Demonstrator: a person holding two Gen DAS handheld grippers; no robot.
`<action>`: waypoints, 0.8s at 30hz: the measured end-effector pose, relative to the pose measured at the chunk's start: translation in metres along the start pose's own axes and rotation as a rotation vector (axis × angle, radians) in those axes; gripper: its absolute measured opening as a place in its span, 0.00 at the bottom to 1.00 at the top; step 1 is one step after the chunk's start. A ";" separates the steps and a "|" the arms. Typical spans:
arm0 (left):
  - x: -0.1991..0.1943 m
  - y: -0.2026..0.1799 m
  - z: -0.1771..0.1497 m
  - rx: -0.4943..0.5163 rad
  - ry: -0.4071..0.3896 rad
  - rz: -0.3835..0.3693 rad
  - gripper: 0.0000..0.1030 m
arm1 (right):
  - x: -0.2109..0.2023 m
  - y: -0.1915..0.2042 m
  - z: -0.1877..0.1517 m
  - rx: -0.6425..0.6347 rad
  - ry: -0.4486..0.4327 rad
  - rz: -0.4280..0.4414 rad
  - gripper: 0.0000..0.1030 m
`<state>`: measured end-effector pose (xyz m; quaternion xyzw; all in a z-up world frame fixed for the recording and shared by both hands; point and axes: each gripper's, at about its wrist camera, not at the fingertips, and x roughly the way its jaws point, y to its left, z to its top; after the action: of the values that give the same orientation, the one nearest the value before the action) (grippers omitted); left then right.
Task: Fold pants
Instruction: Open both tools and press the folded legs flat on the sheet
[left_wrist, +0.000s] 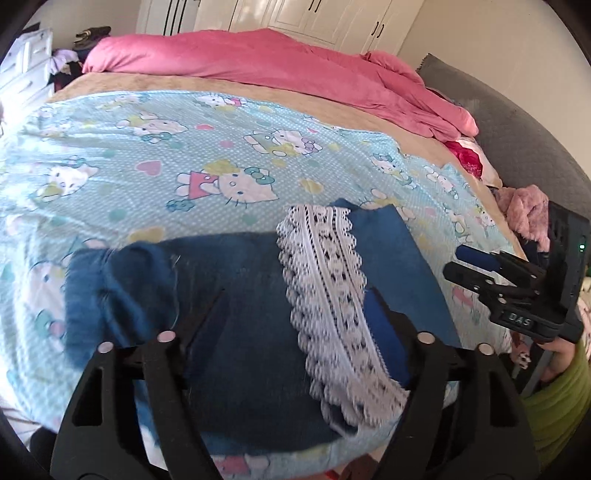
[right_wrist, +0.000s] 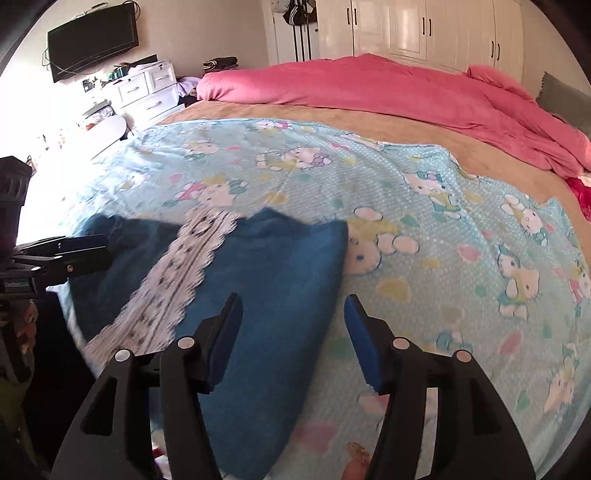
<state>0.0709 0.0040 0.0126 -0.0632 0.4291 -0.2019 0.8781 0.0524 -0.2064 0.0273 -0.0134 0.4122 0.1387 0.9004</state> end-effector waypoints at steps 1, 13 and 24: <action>-0.002 0.000 -0.002 0.003 -0.003 0.002 0.73 | -0.004 0.002 -0.002 0.002 -0.001 0.000 0.55; -0.019 -0.006 -0.030 0.022 0.007 0.007 0.81 | -0.020 0.021 -0.030 0.019 0.040 0.003 0.55; -0.021 -0.009 -0.046 0.027 0.021 0.016 0.83 | -0.027 0.025 -0.041 0.048 0.044 0.001 0.95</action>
<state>0.0207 0.0072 0.0023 -0.0455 0.4360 -0.2012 0.8760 -0.0014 -0.1945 0.0226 0.0052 0.4352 0.1290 0.8910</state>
